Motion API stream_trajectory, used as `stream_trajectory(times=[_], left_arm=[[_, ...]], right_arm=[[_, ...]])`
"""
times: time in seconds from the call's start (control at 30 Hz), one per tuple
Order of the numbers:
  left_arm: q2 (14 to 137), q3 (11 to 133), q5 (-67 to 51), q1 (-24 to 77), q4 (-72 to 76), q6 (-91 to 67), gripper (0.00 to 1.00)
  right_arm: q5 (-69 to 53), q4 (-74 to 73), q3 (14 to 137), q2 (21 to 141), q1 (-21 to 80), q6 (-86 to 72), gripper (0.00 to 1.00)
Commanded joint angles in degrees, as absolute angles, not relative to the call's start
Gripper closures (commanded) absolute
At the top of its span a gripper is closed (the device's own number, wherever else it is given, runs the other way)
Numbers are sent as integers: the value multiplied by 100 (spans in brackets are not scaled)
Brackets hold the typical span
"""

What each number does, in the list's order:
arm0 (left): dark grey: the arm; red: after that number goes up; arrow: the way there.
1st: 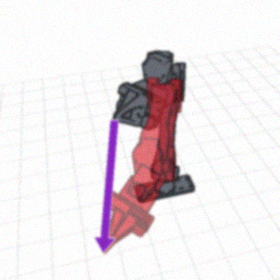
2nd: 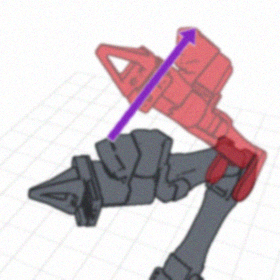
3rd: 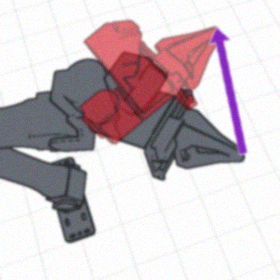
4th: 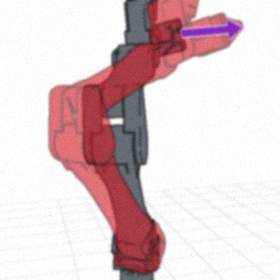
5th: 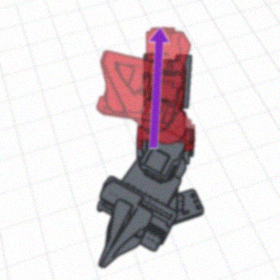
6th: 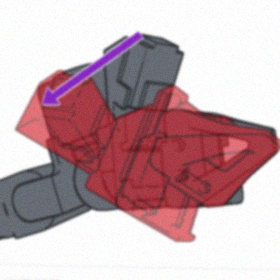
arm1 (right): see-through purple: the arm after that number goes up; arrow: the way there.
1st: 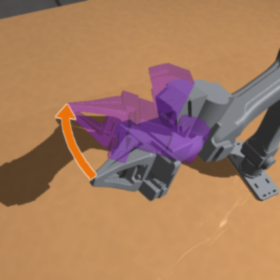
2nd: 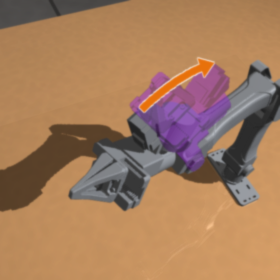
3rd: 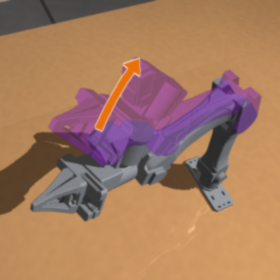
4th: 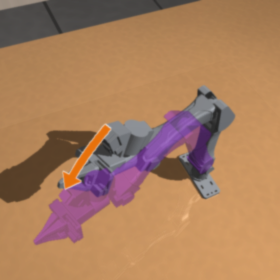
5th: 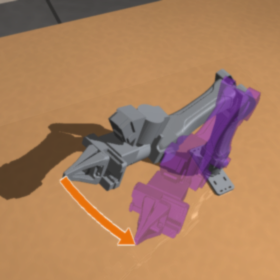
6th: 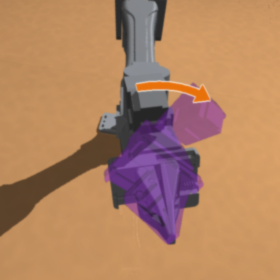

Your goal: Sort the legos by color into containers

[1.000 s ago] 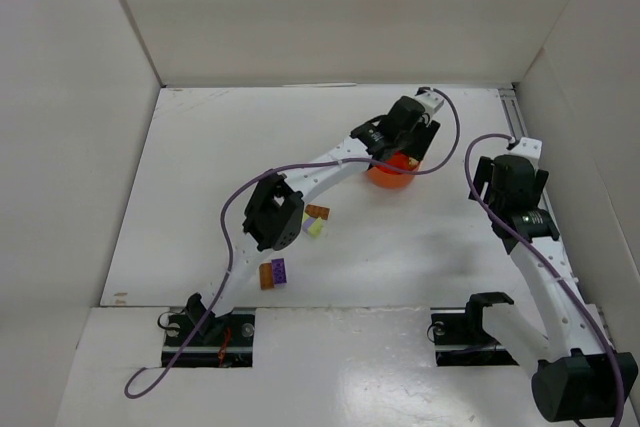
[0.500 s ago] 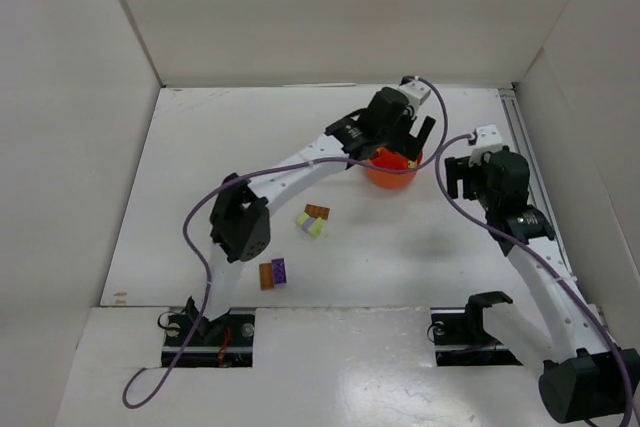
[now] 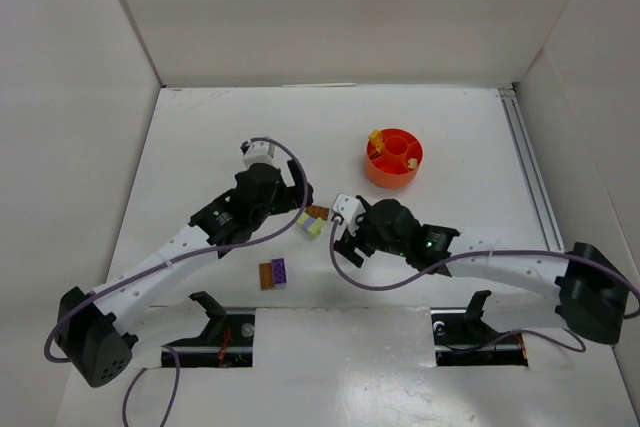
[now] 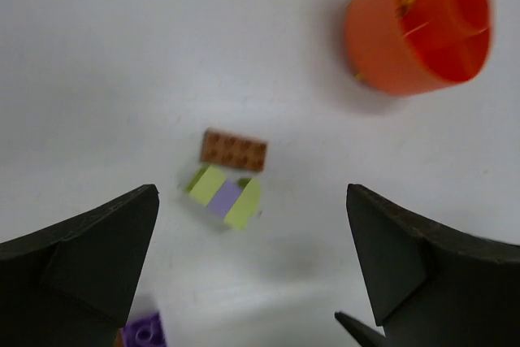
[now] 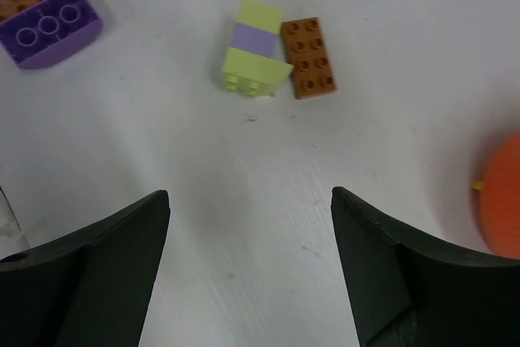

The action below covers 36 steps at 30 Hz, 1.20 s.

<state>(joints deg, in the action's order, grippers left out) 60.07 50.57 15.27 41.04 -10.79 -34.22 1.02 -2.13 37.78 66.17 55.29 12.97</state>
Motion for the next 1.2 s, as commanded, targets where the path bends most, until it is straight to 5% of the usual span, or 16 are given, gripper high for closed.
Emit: stream_trajectory(times=[0.0,0.3,0.77,1.17], left_arm=[[5574,4422,1748,4148,-1555,-4585,0],[4649,3683,1924,4096,-1959,-5114,0],[4649,3630,1925,4096,-2065,-5168,0],[4649,3577,1872,4096,-2118,-5168,0]], right_arm=[[413,1202,3744,7126,5810,1037,16],[536,2074,4218,8945,5871,932,20],[431,2821,4631,10063,5871,290,26],[483,3138,4562,10178,5871,123,48]])
